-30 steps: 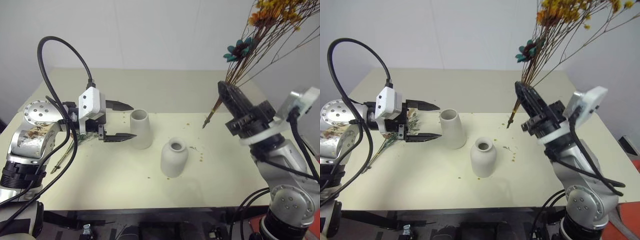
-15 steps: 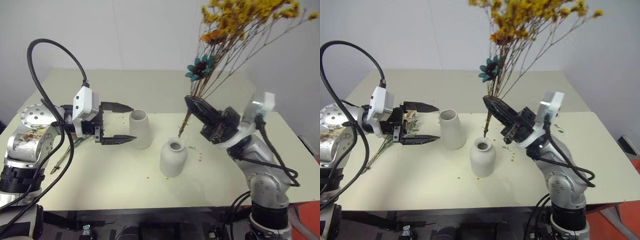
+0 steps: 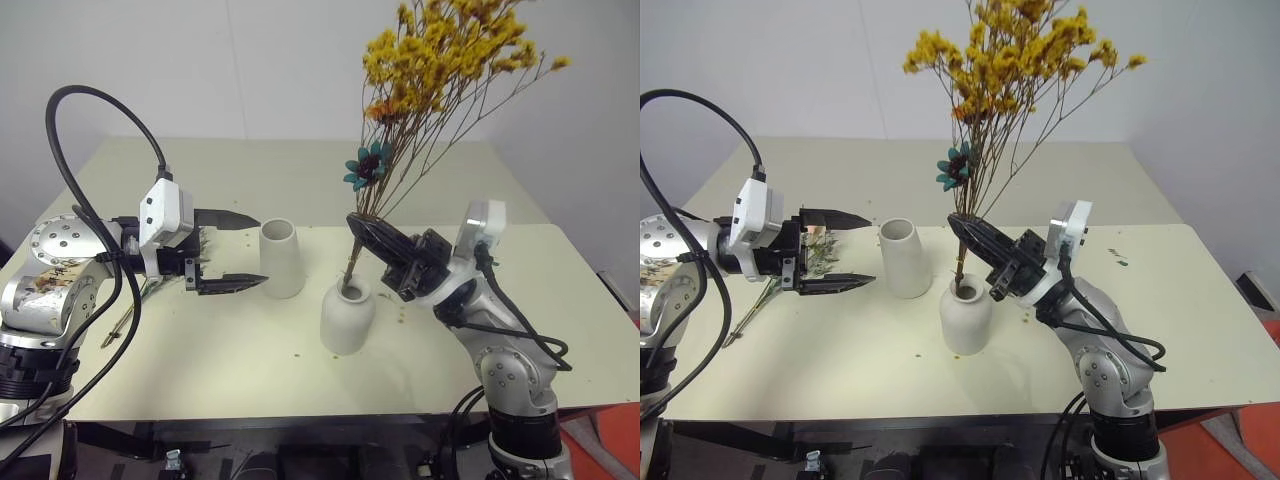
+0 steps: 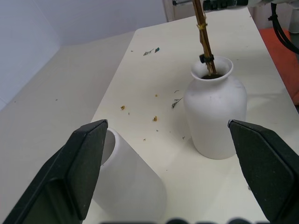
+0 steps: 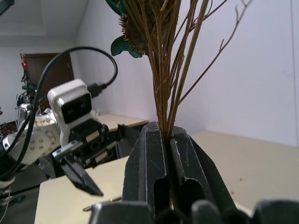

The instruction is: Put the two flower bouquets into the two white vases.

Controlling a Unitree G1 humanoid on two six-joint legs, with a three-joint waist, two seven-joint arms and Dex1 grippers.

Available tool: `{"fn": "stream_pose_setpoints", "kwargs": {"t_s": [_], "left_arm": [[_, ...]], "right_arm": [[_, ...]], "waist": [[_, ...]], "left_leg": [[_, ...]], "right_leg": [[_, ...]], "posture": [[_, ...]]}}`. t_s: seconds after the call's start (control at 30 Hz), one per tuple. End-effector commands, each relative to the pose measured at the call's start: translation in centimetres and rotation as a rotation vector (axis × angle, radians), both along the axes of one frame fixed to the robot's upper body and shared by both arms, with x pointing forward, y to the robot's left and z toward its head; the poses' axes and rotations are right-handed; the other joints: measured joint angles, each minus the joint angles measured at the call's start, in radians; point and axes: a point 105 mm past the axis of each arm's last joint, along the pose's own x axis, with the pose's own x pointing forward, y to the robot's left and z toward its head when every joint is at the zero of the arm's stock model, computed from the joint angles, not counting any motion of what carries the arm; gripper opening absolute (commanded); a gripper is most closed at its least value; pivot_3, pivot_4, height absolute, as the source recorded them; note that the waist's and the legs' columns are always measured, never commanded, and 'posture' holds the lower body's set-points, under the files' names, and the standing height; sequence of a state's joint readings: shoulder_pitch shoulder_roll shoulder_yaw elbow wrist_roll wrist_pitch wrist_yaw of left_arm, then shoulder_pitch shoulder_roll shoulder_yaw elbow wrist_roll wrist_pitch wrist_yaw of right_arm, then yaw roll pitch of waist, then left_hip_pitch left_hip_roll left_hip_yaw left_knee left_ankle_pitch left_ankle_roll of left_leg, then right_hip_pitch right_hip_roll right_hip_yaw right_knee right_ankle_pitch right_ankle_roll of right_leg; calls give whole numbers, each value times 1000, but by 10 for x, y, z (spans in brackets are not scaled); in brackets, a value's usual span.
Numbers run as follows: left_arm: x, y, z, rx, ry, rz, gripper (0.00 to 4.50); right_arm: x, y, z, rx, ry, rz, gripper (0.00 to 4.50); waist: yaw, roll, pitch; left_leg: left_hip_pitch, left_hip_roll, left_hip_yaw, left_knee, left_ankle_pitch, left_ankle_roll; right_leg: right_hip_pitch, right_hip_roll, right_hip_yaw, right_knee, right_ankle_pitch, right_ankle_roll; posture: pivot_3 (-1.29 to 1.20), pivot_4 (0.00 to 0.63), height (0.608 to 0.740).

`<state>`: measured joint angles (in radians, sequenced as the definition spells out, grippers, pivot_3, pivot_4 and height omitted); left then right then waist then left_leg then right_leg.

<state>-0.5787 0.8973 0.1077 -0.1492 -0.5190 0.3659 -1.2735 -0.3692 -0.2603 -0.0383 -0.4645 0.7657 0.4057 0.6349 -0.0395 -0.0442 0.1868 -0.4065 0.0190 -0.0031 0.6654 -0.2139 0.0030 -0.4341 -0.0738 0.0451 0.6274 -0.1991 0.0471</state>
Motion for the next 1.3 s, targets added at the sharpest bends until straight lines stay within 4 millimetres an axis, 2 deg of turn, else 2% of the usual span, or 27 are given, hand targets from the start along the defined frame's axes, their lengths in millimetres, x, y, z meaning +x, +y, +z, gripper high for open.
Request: {"fn": "stream_pose_setpoints", "kwargs": {"t_s": [0.03,0.33,0.53,0.67,0.73,0.97,1.0,1.13,1.3], "left_arm": [[-5,-1,11,-4,-47,-8,4500],[-3,-2,13,4,-53,-10,4500],[-3,-3,17,-3,-64,-21,4500],[-2,-4,17,12,-70,-24,4500],[-3,-5,20,3,-77,-34,4500],[0,-7,18,8,-84,-37,4500],[0,-7,18,9,-84,-37,4500],[0,-7,17,5,-82,-37,4500],[1,-8,14,2,-77,-36,4500]], "right_arm": [[-5,1,0,14,-41,6,23],[0,0,-22,2,-17,-30,23],[-2,-1,-25,29,-38,-42,23],[-10,-8,-12,92,-80,-15,1119],[-15,-9,-10,80,-104,-11,1843],[-18,-10,-23,-41,-84,-12,4305],[-18,-12,-24,-45,-81,-18,4488],[-10,-19,-35,-170,-46,-95,4488],[-4,-23,-30,-193,-52,-136,4488]], "waist": [[0,0,0],[-1,0,0],[-1,0,0],[-1,0,0],[-1,0,0],[1,0,0],[2,0,0],[1,0,0],[1,0,0]], "left_leg": [[0,0,0,0,0,0],[0,0,0,0,0,0],[0,0,0,0,0,0],[0,0,0,0,0,0],[0,0,0,0,0,0],[1,0,0,0,0,0],[1,0,0,0,0,0],[0,0,0,0,0,0],[1,0,0,0,0,0]], "right_leg": [[0,0,0,0,0,0],[0,0,0,0,0,0],[0,0,0,0,0,0],[0,0,0,0,0,0],[0,0,0,0,0,0],[0,0,0,0,0,0],[0,0,0,0,0,0],[0,0,0,0,0,0],[0,0,0,0,0,1]], "posture": [[0,150,740],[0,150,740],[0,150,740],[0,150,740],[0,150,740],[0,150,740],[0,150,740],[0,150,740],[0,150,740]]}}
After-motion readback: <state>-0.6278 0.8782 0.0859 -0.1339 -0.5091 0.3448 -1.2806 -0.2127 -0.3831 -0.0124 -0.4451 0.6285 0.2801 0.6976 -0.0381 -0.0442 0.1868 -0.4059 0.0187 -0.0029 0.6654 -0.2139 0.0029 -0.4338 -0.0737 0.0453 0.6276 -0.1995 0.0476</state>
